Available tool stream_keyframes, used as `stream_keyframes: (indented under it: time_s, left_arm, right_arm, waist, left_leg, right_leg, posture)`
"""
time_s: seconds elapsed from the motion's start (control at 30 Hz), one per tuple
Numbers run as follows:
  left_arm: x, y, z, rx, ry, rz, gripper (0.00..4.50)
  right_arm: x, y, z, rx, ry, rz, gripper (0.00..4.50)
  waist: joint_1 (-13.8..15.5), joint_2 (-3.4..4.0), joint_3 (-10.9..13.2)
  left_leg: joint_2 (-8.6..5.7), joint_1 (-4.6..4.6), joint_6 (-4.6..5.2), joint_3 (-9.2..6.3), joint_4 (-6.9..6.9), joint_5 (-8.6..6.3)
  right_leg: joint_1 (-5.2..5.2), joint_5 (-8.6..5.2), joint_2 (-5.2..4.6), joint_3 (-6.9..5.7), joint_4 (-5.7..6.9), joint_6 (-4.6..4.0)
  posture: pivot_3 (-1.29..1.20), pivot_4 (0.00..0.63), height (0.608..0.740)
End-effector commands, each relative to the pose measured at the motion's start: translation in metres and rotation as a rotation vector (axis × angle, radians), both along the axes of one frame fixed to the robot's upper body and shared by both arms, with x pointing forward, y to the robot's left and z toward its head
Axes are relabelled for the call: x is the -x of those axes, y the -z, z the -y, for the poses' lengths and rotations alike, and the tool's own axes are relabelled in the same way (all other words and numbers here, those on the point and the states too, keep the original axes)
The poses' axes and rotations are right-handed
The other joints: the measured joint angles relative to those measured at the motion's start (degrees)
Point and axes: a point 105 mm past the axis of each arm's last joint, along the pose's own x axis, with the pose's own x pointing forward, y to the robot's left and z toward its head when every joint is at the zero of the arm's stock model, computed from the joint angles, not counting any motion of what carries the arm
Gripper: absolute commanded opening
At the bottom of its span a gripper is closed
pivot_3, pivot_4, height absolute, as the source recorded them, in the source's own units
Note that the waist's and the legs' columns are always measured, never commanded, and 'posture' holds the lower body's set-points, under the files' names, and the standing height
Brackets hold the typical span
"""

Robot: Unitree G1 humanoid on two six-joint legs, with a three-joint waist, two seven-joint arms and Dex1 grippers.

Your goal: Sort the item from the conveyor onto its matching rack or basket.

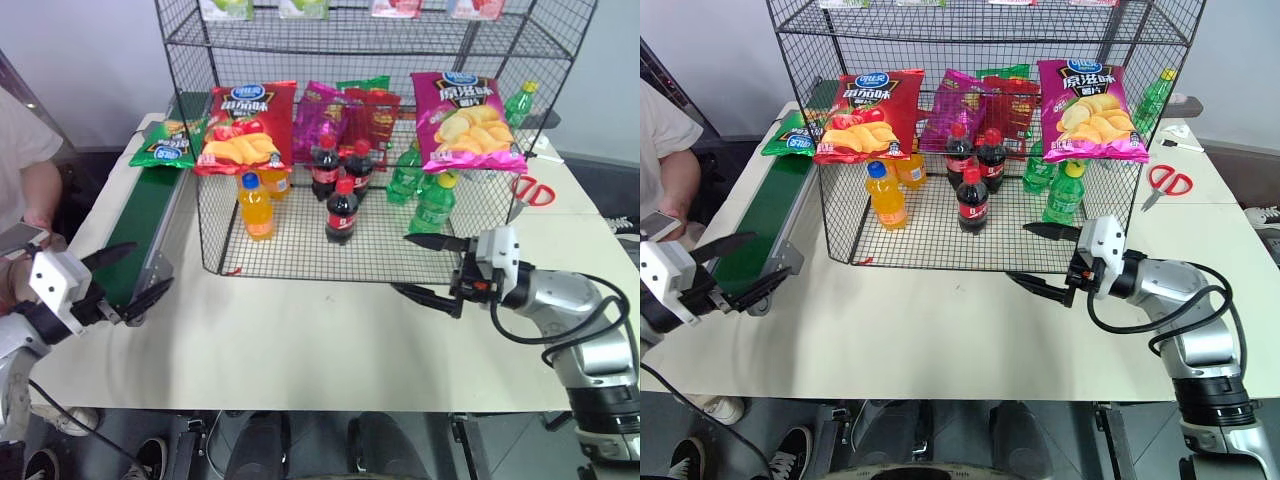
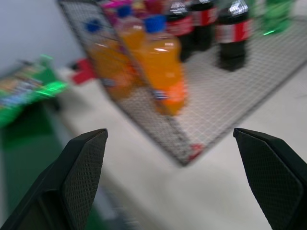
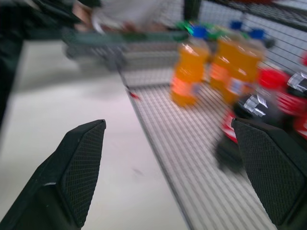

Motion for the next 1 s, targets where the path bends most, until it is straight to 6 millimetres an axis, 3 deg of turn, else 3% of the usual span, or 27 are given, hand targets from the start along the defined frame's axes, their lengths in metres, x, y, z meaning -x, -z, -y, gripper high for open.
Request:
stream_keyframes:
  time_s: [0.03,0.17,0.33,0.6,1.0]
  left_arm:
    - [0.006,-0.007,-0.011,-0.205,-0.05,0.084,4.5]
    - [0.014,-0.015,-0.022,-0.352,-0.11,0.204,4.5]
    - [0.025,-0.01,-0.034,-0.505,-0.165,0.261,4.5]
    - [0.036,0.002,-0.059,-0.716,-0.231,0.259,4.5]
    - [0.032,0.008,-0.065,-0.726,-0.236,0.237,4.5]
  right_arm:
    - [0.009,-0.002,-0.014,0.0,-0.066,-0.013,4.38]
    - [0.007,-0.006,-0.022,-0.005,-0.087,-0.004,4.38]
    - [0.009,-0.006,-0.033,-0.005,-0.138,-0.004,4.38]
    - [0.03,0.008,-0.046,0.045,-0.296,-0.051,4.38]
    - [0.014,0.012,-0.037,0.075,-0.243,0.001,4.38]
  waist:
    - [0.0,0.0,0.0]
    - [0.0,-0.01,0.0]
    - [-0.1,-0.02,0.0]
    - [0.0,-0.1,-0.1]
    - [-0.1,-0.15,-0.1]
  left_leg:
    - [0.0,0.0,0.0,0.01,0.0,0.0]
    - [0.0,-0.01,0.0,0.01,0.0,0.0]
    - [0.0,-0.01,0.0,0.01,-0.04,0.0]
    - [0.0,-0.02,0.01,0.02,-0.04,0.0]
    - [0.01,-0.02,0.01,0.03,-0.05,-0.01]
  right_leg:
    - [-0.01,0.0,-0.01,0.01,0.0,0.0]
    - [-0.03,0.0,-0.01,0.0,0.0,0.0]
    - [-0.06,0.0,-0.01,0.0,0.0,0.0]
    - [-0.06,0.0,-0.04,-0.01,-0.01,0.0]
    - [-0.07,0.0,-0.04,-0.02,0.0,-0.01]
  posture:
    - [0.0,0.15,0.739]
    - [0.0,0.15,0.739]
    - [0.0,0.15,0.739]
    - [0.0,0.15,0.739]
    - [0.0,0.15,0.739]
